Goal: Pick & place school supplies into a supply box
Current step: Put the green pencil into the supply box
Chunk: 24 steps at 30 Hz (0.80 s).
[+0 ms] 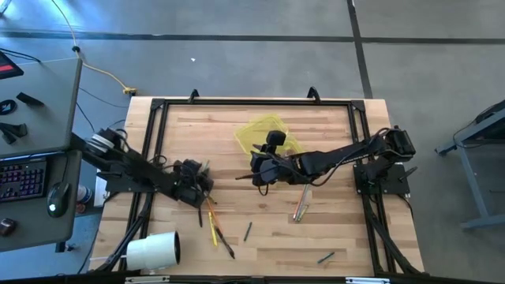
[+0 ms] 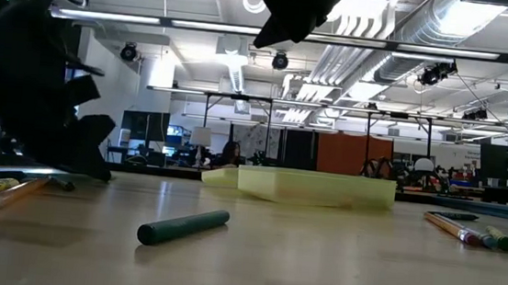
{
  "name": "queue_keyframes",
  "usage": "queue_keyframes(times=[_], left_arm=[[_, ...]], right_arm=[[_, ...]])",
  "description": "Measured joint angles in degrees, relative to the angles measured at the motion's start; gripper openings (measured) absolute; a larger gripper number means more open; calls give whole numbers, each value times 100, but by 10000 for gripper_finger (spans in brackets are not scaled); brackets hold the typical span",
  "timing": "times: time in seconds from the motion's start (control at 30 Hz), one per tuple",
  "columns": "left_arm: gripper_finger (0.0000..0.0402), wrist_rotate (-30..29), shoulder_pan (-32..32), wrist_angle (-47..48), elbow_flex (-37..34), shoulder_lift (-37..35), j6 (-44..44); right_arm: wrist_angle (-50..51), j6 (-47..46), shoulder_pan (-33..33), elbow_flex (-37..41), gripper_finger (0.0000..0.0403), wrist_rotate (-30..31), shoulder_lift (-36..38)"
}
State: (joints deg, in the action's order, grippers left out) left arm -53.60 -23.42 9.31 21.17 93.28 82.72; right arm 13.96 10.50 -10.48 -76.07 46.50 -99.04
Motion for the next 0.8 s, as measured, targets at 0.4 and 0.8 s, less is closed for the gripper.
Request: queue_keyframes(times=[0.4, 0.8], left_arm=[[181, -756, 8, -921, -20, 951, 140], [34, -801, 31, -885, 86, 920, 207]], right_arm=[[26, 378, 0, 0, 90, 207, 0], [-13, 503, 0, 0, 91, 438, 0]])
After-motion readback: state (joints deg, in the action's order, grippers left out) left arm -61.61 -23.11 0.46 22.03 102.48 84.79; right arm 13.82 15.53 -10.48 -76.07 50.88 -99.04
